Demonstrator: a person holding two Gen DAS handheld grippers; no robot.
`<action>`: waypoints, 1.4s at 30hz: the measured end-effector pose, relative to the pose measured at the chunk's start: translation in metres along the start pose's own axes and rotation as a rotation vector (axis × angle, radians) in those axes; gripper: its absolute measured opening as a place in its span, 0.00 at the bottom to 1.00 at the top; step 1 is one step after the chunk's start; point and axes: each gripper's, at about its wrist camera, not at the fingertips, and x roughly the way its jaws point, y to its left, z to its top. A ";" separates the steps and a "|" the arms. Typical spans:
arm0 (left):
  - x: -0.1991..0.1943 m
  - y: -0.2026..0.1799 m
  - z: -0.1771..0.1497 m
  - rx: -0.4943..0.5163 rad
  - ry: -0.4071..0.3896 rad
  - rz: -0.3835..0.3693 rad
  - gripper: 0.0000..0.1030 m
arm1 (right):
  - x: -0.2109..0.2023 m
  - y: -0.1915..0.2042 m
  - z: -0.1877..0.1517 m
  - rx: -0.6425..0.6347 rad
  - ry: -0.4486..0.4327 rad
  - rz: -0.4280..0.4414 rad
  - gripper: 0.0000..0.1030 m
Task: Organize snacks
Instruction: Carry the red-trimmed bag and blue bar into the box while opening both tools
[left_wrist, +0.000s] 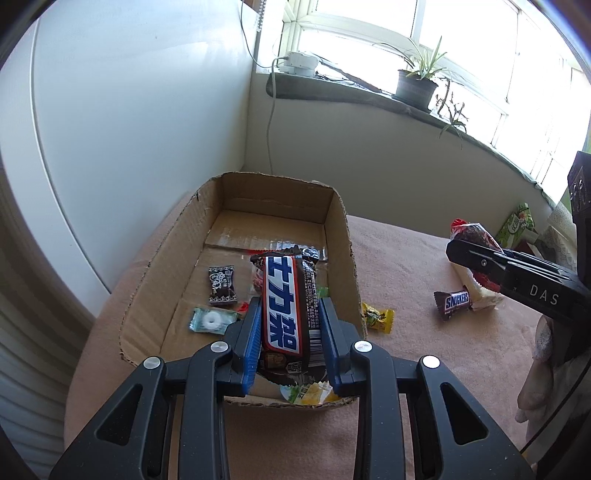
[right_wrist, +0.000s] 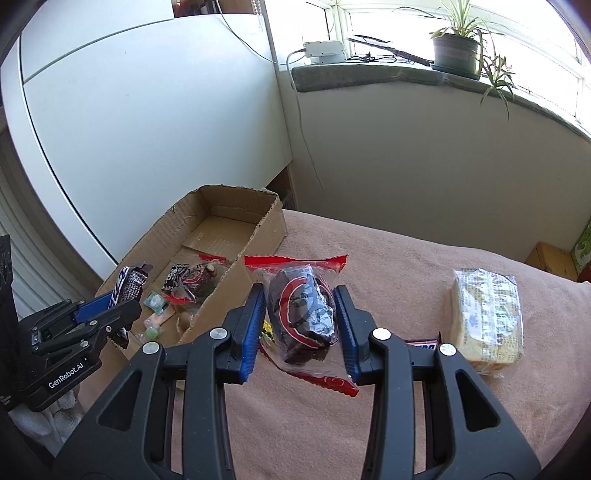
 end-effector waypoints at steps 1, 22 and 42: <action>0.000 0.002 0.001 -0.002 0.000 0.004 0.27 | 0.004 0.003 0.003 -0.004 0.003 0.009 0.37; 0.019 0.025 0.013 -0.020 0.019 0.051 0.27 | 0.084 0.060 0.049 -0.103 0.056 0.109 0.38; 0.027 0.029 0.014 -0.032 0.036 0.052 0.27 | 0.108 0.071 0.054 -0.124 0.082 0.128 0.44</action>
